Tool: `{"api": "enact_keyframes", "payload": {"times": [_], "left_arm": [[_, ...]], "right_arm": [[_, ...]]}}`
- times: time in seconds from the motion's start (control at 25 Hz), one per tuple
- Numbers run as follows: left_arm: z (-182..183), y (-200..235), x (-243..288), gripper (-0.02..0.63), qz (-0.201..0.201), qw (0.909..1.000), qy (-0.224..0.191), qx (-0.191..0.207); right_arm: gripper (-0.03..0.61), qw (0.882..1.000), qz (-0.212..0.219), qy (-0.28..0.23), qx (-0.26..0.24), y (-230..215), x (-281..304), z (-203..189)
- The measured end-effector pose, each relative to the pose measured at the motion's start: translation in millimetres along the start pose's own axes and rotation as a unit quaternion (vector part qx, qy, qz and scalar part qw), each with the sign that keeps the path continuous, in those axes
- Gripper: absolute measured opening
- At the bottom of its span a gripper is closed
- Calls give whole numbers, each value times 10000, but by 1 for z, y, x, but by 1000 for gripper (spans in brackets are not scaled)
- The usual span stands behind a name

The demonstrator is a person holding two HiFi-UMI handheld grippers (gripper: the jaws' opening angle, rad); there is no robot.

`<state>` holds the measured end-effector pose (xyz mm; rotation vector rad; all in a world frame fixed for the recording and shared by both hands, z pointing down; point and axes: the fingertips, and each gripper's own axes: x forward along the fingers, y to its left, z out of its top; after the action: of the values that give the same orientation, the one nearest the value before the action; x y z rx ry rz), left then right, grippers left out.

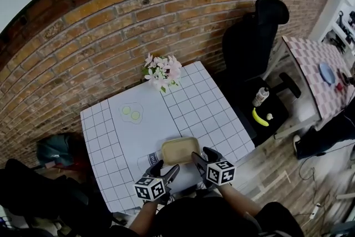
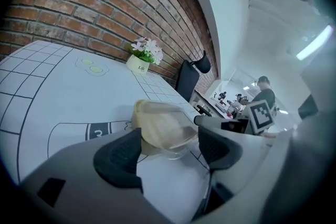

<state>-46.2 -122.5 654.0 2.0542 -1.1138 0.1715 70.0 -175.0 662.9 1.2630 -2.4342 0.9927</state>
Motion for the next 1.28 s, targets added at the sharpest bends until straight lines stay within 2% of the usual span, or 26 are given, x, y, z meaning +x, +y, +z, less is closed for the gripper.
{"api": "enact_keyframes", "payload": {"times": [0.32,0.56,0.8,1.28], "left_arm": [[2,-3,0,330,-36,10000,-37,-26],[6,-6,-3,330,24,9997,48,248],[1,-6,-3,330,-11,9994,211,273],[1,-10,-1,330,-93,9994,247,230]], "right_arm": [[227,9999,85,-45,-69,11,2,2],[227,9997,59,-103,-195,17,-1,5],[227,9996,-13,125,-272,14,-1,-4],[227,9996,-81,73,-245,12,-3,0]]}}
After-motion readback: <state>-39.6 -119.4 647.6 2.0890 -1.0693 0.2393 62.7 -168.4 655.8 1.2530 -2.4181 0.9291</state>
